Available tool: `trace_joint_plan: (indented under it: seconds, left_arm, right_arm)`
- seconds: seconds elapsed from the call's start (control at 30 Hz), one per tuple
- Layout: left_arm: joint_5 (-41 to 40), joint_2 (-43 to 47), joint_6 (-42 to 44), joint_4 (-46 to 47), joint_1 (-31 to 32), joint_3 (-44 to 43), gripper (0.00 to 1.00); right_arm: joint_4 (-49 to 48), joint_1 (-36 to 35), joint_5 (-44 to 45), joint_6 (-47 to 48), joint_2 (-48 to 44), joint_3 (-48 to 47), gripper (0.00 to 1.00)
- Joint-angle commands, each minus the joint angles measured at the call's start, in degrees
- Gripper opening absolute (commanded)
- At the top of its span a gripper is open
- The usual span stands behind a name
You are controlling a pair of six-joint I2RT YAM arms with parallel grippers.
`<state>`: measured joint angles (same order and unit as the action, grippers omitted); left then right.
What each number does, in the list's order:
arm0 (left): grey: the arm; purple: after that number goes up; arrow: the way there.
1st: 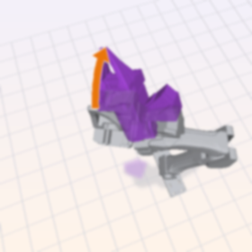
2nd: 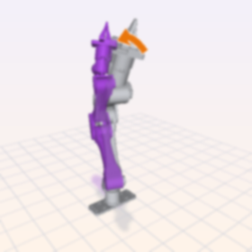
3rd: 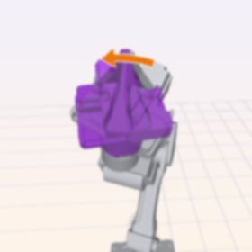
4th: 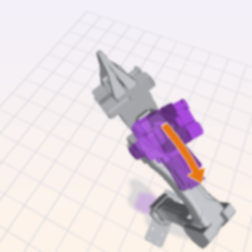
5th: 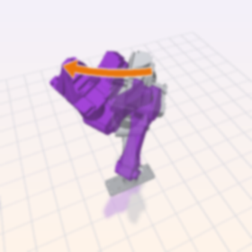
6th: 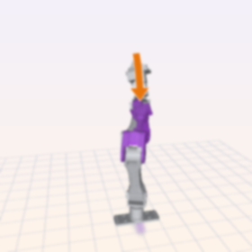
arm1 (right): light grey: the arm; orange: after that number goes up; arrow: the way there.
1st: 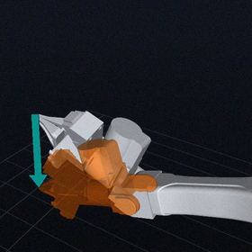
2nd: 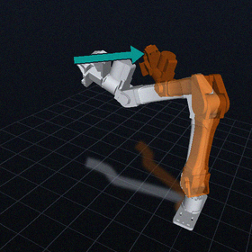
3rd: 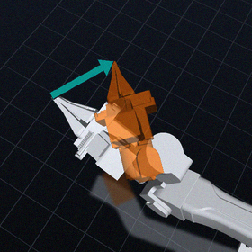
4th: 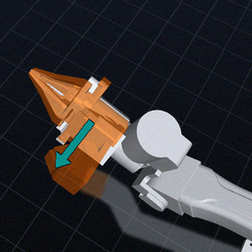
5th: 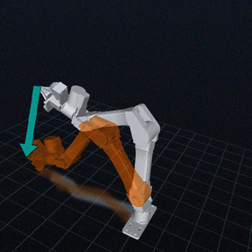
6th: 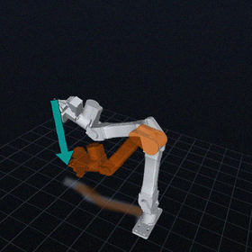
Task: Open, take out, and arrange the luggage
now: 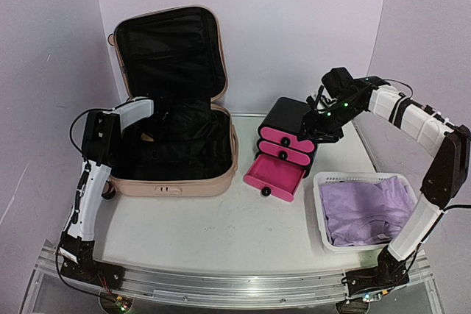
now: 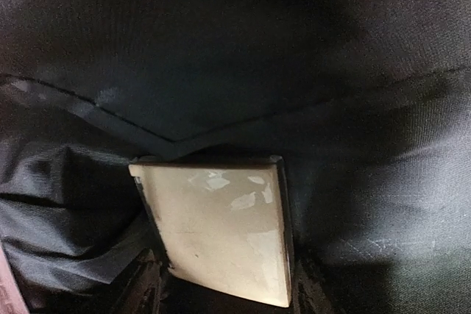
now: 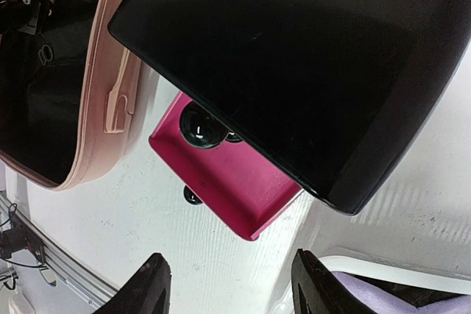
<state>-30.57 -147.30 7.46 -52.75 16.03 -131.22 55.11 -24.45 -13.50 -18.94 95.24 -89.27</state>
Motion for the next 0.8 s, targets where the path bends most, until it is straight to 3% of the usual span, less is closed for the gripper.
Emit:
trace_joint_plan:
  seconds: [0.0,0.37,0.77]
  left_arm:
    - [-4.53,2.45,-1.35,1.56,-2.96,-1.17,0.59]
    - [-7.83,8.4,-2.53,2.08,-3.64,3.16,0.46]
    - [-6.72,17.37,-5.47,3.14,-6.35,12.12,0.46]
  right_arm:
    - [-0.39,0.07,0.07,-0.44,-2.08,-0.02,0.57]
    - [-0.4,0.1,0.2,-0.37,-2.66,0.24,0.57]
    - [-0.47,0.08,0.23,-0.22,-3.03,0.76,0.57]
